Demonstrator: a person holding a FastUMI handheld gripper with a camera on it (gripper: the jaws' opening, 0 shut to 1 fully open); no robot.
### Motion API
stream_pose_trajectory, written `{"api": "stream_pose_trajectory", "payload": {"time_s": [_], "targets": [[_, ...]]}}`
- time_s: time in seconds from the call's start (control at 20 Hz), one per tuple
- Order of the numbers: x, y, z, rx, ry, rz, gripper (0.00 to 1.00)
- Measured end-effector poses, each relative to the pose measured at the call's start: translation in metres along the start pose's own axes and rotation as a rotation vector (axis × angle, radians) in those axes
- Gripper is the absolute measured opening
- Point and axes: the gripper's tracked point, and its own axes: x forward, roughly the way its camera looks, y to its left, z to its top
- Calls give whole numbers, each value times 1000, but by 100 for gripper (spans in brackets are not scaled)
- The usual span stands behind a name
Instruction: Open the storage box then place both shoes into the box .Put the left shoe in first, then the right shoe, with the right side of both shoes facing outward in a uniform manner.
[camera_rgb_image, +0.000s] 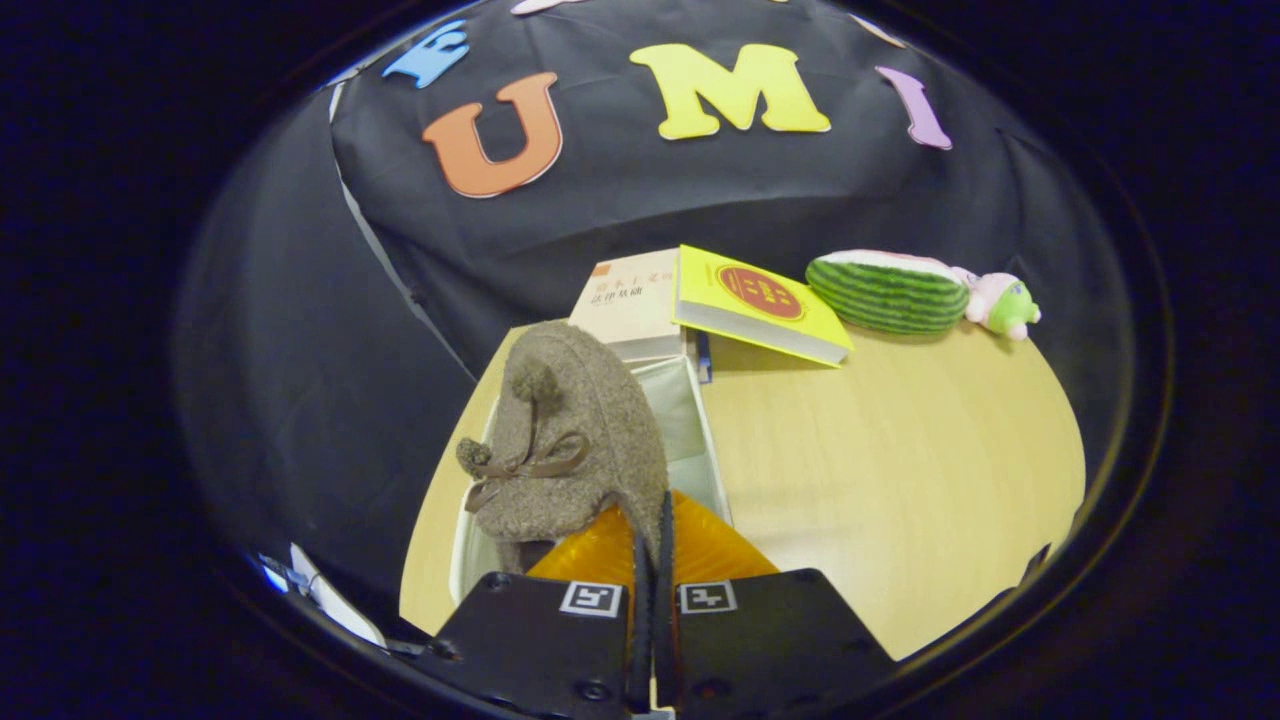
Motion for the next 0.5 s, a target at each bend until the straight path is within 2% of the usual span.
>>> {"api": "stream_pose_trajectory", "payload": {"time_s": [0.05, 0.2, 0.3, 0.4, 0.45, 0.5], "targets": [[1, 0, -2, 2, 10, -6, 12], [7, 7, -2, 4, 5, 8, 17], [4, 3, -2, -13, -10, -6, 26], [-5, -4, 11, -54, -67, -28, 77], [-10, -7, 16, -72, -100, -33, 100], [-20, -9, 22, -86, -130, -36, 100]]}}
